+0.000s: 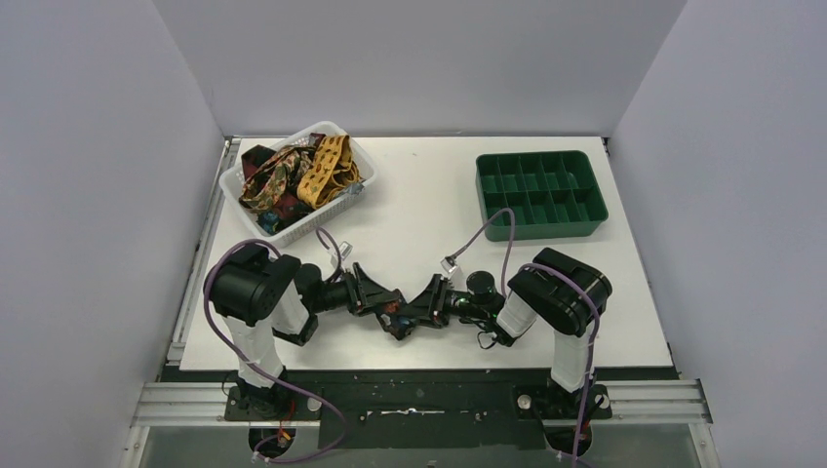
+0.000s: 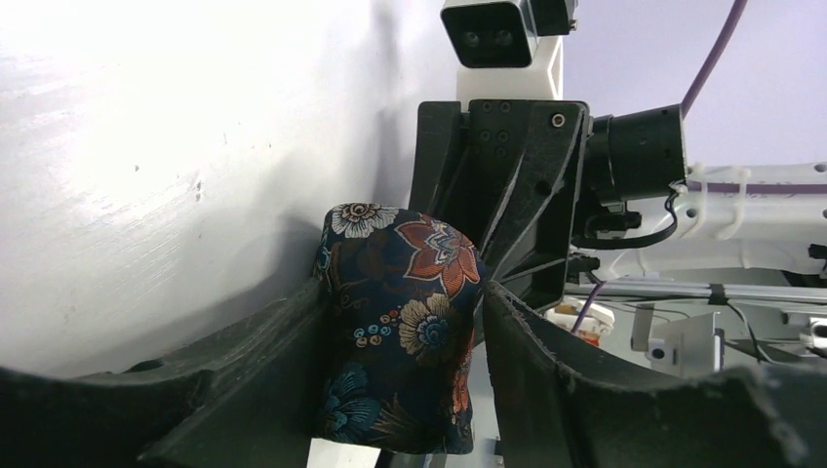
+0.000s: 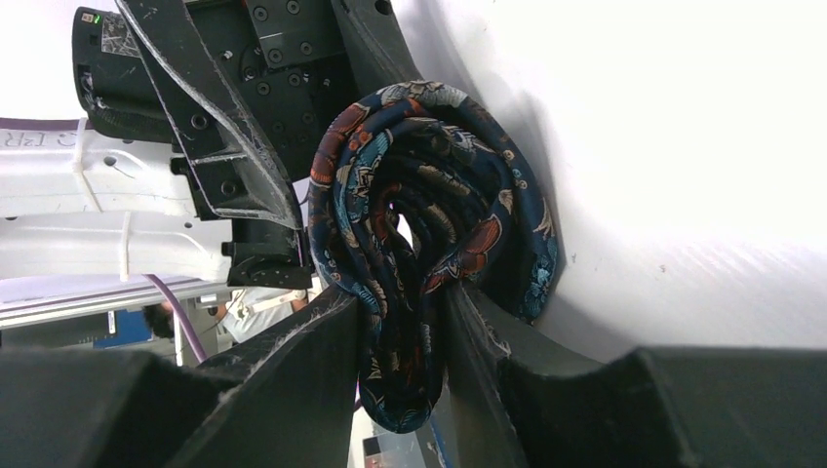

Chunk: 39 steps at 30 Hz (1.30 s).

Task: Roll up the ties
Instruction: Pick up the tie at the center of the board.

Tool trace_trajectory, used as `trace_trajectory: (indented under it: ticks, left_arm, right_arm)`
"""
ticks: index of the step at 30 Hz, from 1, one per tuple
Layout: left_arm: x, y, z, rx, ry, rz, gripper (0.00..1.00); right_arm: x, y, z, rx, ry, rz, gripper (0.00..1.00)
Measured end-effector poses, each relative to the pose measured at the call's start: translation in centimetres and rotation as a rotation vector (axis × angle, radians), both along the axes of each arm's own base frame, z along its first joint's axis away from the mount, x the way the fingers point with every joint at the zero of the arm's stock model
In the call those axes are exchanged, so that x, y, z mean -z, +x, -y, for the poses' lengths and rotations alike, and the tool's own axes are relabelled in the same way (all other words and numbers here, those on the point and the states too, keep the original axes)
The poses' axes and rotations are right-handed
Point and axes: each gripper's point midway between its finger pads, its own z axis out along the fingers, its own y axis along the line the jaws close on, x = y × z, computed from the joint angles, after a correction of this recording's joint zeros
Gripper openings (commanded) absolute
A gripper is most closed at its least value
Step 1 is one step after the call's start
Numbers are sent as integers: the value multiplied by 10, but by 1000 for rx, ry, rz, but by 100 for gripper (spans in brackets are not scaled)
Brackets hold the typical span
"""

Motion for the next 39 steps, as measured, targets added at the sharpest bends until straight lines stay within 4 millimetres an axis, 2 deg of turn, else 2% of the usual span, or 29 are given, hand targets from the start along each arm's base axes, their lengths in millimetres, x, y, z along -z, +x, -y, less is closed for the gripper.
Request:
trace_trajectory:
  ticks: [5,14,18,24,30,33,36,39]
  left_arm:
    - [-5,2,1,-13,-34,-24,54]
    - [-11,2,2,-17,-67,-62,62]
    - [-11,1,2,-15,-72,-73,63]
    - [-13,-3,6,7,-68,-43,55]
    - [-29,-6,12,34,-74,62,50]
    - [-38,-7,13,46,-79,113,58]
    - [-46,-10,15,64,-80,152,60]
    - [-45,-12,14,75,-53,173,62]
  right_arm:
    - [2,2,2,0,-7,7,35]
    - [9,0,4,-8,-36,11,34]
    - [9,0,4,-7,-36,13,33]
    - [9,1,4,-1,-38,14,32]
    - [9,1,4,-4,-39,18,32]
    - [10,2,5,0,-41,24,32]
    - [10,3,5,5,-43,26,32]
    - [11,4,5,10,-45,26,32]
